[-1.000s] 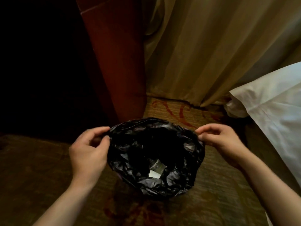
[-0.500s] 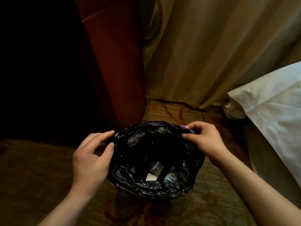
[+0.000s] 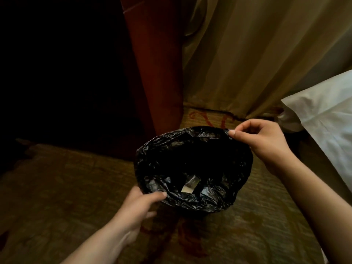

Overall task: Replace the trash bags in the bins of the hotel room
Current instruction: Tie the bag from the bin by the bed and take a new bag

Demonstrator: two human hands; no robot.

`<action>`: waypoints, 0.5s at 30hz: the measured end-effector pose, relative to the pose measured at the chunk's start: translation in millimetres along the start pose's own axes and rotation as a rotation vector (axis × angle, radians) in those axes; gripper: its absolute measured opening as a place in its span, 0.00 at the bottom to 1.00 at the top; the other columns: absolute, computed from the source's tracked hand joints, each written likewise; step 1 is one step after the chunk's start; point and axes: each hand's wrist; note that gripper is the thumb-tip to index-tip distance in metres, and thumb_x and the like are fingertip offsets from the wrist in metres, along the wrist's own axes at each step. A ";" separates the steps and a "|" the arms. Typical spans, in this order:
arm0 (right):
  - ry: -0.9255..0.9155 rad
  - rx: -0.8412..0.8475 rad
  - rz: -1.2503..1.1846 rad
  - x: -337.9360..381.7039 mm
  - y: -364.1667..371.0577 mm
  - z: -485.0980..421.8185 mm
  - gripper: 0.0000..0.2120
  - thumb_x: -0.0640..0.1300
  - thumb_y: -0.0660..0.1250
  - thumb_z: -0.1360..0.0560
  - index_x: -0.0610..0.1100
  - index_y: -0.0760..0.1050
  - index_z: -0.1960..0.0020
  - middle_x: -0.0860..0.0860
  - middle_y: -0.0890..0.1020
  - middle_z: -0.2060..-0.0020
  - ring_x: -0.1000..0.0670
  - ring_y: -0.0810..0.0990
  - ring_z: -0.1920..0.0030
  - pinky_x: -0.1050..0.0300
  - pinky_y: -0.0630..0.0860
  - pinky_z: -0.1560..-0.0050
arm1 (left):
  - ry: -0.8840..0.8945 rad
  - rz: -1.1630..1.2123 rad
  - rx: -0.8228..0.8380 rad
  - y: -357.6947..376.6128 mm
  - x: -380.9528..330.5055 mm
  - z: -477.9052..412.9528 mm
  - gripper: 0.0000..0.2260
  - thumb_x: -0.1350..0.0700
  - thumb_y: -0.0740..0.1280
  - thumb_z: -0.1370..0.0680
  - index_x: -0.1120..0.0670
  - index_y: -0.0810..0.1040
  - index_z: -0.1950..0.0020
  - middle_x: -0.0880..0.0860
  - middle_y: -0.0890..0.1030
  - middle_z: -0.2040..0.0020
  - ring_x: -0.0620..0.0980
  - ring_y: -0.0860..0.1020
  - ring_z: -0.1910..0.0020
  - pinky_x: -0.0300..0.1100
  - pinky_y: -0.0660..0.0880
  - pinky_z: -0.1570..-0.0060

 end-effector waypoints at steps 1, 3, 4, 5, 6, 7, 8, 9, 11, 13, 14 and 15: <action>-0.002 0.003 0.023 -1.3 2.8 -0.1 0.07 0.45 0.79 0.31 0.43 0.82 0.62 0.43 0.84 0.66 0.52 0.79 0.65 0.52 0.75 0.60 | -0.007 0.006 -0.004 2.6 3.3 0.6 0.20 0.60 0.75 0.28 0.55 0.75 0.39 0.53 0.85 0.47 0.54 0.82 0.46 0.56 0.76 0.41; -0.017 0.020 0.087 -3.4 6.0 1.7 0.07 0.46 0.78 0.30 0.45 0.82 0.62 0.46 0.83 0.67 0.53 0.79 0.66 0.53 0.75 0.62 | 0.022 -0.009 -0.047 4.4 5.9 3.7 0.11 0.63 0.72 0.25 0.57 0.79 0.43 0.54 0.87 0.52 0.54 0.84 0.51 0.54 0.79 0.45; -0.026 0.026 0.113 -4.6 6.1 2.4 0.07 0.46 0.78 0.30 0.45 0.82 0.62 0.47 0.83 0.67 0.53 0.79 0.66 0.53 0.75 0.63 | 0.035 -0.008 -0.072 3.5 5.3 6.8 0.08 0.65 0.71 0.25 0.58 0.81 0.47 0.54 0.87 0.55 0.53 0.84 0.55 0.53 0.80 0.47; -0.031 0.022 0.130 -6.3 5.4 2.6 0.07 0.46 0.78 0.30 0.45 0.82 0.62 0.47 0.83 0.68 0.53 0.79 0.67 0.53 0.75 0.63 | 0.047 -0.004 -0.080 1.7 2.9 10.9 0.05 0.65 0.71 0.25 0.60 0.82 0.50 0.55 0.86 0.59 0.53 0.84 0.59 0.52 0.80 0.50; -0.033 0.007 0.138 -7.0 4.2 2.1 0.07 0.47 0.78 0.30 0.46 0.81 0.62 0.47 0.83 0.68 0.52 0.78 0.67 0.53 0.74 0.63 | 0.061 -0.005 -0.076 0.1 0.2 15.4 0.04 0.65 0.72 0.25 0.62 0.82 0.51 0.56 0.85 0.62 0.53 0.83 0.63 0.53 0.80 0.51; -0.032 -0.017 0.138 -7.3 2.8 0.8 0.07 0.47 0.78 0.30 0.45 0.81 0.62 0.47 0.83 0.67 0.52 0.78 0.66 0.53 0.74 0.63 | 0.074 -0.010 -0.069 -2.3 -3.6 20.6 0.04 0.64 0.73 0.26 0.62 0.82 0.53 0.56 0.83 0.65 0.53 0.82 0.65 0.54 0.79 0.52; -0.030 -0.041 0.131 -6.7 1.5 -0.7 0.07 0.47 0.77 0.30 0.45 0.81 0.62 0.47 0.83 0.67 0.53 0.78 0.66 0.53 0.74 0.63 | 0.086 -0.008 -0.068 -5.3 -7.6 25.2 0.04 0.62 0.73 0.26 0.62 0.82 0.53 0.56 0.82 0.67 0.53 0.81 0.67 0.53 0.79 0.53; -0.029 -0.062 0.123 -5.3 0.3 -2.1 0.07 0.47 0.77 0.30 0.46 0.81 0.62 0.47 0.83 0.67 0.54 0.78 0.66 0.55 0.74 0.64 | 0.114 0.003 -0.068 -10.0 -11.8 28.6 0.05 0.61 0.74 0.27 0.62 0.83 0.53 0.56 0.82 0.66 0.53 0.80 0.66 0.52 0.78 0.55; -0.040 -0.088 0.122 -0.1 -1.7 -3.2 0.07 0.47 0.76 0.28 0.46 0.80 0.61 0.49 0.82 0.67 0.58 0.77 0.69 0.57 0.73 0.67 | 0.194 0.028 -0.069 -20.6 -20.3 34.2 0.06 0.60 0.73 0.26 0.61 0.84 0.53 0.56 0.85 0.60 0.54 0.83 0.60 0.47 0.79 0.57; -0.070 -0.108 0.153 4.4 -4.3 -3.2 0.07 0.46 0.75 0.28 0.45 0.80 0.60 0.49 0.82 0.67 0.57 0.77 0.71 0.56 0.73 0.70 | 0.302 0.028 -0.109 -30.4 -26.9 37.0 0.08 0.57 0.73 0.27 0.62 0.82 0.56 0.57 0.85 0.58 0.55 0.83 0.57 0.45 0.79 0.57; -0.092 -0.117 0.180 6.5 -5.4 -2.7 0.06 0.46 0.75 0.28 0.46 0.80 0.60 0.49 0.82 0.67 0.57 0.77 0.70 0.56 0.74 0.69 | 0.340 0.033 -0.154 -34.2 -29.3 37.4 0.09 0.56 0.73 0.27 0.62 0.81 0.58 0.59 0.83 0.60 0.55 0.82 0.59 0.46 0.79 0.58; -0.119 -0.126 0.217 8.0 -6.3 -2.0 0.06 0.45 0.75 0.28 0.47 0.80 0.60 0.49 0.82 0.66 0.57 0.78 0.69 0.57 0.75 0.68 | 0.365 0.042 -0.193 -37.5 -31.7 36.8 0.09 0.57 0.72 0.27 0.62 0.80 0.59 0.61 0.82 0.62 0.55 0.82 0.61 0.47 0.80 0.61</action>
Point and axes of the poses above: each hand's wrist, its own z-axis away from the middle knuckle, its own y-axis out of the palm, x = y × z
